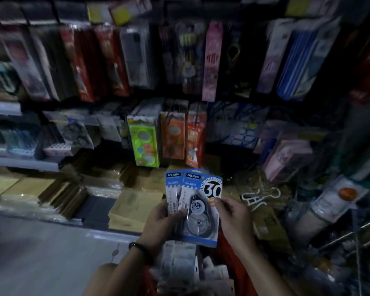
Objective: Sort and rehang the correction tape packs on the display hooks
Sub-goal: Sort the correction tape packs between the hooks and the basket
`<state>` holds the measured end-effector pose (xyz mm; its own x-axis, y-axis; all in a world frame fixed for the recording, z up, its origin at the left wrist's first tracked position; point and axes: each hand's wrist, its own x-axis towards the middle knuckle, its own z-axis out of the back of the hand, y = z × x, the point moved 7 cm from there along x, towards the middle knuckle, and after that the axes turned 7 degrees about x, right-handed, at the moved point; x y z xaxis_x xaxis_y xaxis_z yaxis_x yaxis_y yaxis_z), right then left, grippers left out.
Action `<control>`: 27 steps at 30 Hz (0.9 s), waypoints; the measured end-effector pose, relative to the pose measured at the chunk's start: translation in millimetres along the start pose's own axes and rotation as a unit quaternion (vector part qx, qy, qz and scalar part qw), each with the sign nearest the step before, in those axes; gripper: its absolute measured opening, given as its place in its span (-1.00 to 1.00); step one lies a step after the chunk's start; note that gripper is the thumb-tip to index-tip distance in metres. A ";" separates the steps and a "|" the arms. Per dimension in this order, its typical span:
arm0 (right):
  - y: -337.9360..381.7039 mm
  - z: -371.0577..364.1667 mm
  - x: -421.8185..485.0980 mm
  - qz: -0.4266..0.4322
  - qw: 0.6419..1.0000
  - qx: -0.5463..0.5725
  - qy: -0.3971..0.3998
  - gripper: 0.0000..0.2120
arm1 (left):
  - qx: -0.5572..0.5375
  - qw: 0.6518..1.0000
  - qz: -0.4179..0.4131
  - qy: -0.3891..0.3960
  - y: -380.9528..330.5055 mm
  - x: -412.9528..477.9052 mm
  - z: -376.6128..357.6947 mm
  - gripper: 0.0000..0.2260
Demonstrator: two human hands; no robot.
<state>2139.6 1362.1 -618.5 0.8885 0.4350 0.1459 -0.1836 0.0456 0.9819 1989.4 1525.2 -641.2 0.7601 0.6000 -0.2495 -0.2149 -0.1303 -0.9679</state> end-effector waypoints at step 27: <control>341.2 121.2 117.4 0.340 0.884 -0.307 -0.088 -0.17 | -0.017 0.942 -0.330 0.063 -393.1 29.1 -99.5 -0.71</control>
<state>2232.3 1319.7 -251.7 0.5263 0.4046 0.7479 -0.8467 0.3302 0.4172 2156.9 1515.3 -270.9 0.7878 0.4613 0.4081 0.3490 0.2116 -0.9129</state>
